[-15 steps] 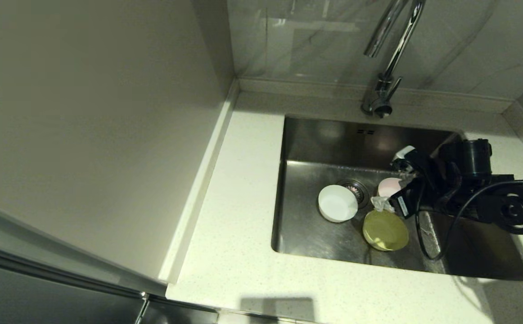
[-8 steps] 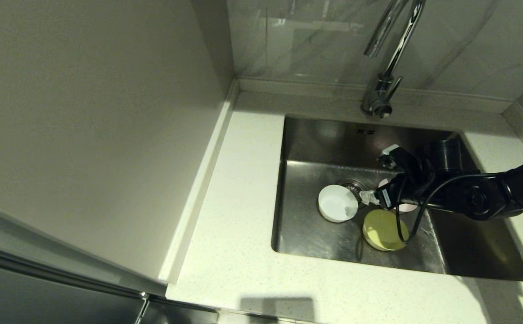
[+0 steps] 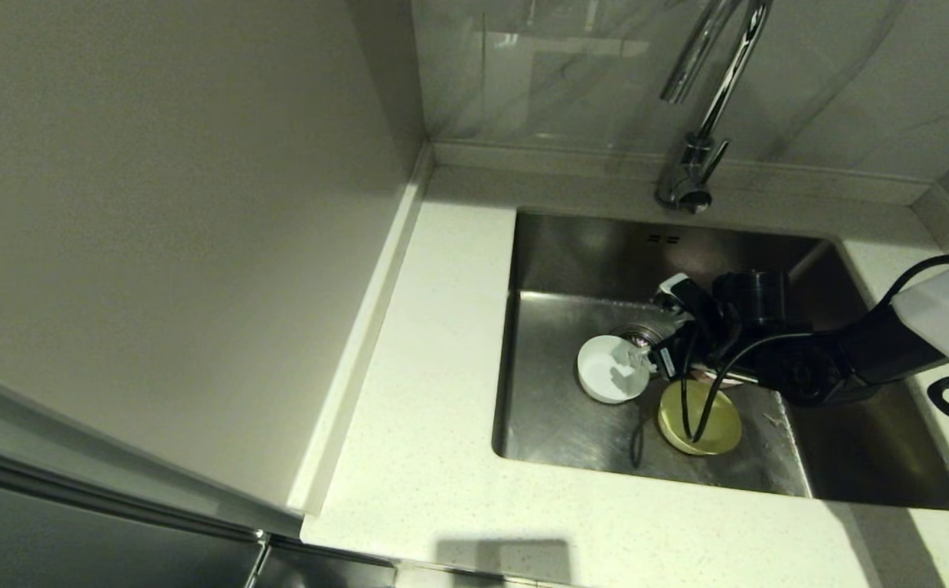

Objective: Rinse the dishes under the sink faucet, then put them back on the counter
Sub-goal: Put a bowl back to the table from the sink

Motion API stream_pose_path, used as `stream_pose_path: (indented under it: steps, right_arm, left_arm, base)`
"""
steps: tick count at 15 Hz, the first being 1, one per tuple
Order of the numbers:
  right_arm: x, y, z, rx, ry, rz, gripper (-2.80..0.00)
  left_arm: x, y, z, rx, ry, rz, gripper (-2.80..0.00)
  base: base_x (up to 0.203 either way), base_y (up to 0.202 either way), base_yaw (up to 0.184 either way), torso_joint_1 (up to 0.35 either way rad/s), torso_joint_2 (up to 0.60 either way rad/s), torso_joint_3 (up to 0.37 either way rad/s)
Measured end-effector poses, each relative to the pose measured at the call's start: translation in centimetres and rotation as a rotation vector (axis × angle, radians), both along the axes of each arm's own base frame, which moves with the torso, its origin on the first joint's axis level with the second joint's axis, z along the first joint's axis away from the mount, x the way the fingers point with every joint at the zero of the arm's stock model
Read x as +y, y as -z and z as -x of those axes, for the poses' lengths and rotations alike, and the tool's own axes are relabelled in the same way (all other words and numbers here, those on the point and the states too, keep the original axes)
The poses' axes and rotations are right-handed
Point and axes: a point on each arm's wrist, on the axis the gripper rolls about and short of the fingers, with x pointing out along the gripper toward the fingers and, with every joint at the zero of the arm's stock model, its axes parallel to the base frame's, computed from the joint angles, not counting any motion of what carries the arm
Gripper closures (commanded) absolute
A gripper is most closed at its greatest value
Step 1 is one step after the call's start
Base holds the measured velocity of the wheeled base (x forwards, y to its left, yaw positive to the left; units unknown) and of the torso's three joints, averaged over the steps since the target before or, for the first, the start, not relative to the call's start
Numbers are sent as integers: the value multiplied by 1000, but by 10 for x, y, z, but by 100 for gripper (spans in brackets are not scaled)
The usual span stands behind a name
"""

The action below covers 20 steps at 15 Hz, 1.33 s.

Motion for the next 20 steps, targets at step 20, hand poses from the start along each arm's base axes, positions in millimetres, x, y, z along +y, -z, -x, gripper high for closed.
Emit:
stream_pose_path:
  steps: [20]
  right_arm:
    - [9, 52, -50, 7, 25, 45, -280]
  left_arm:
    - [0, 0, 0, 0, 0, 0, 0]
  base:
    - [0, 0, 0, 0, 0, 0]
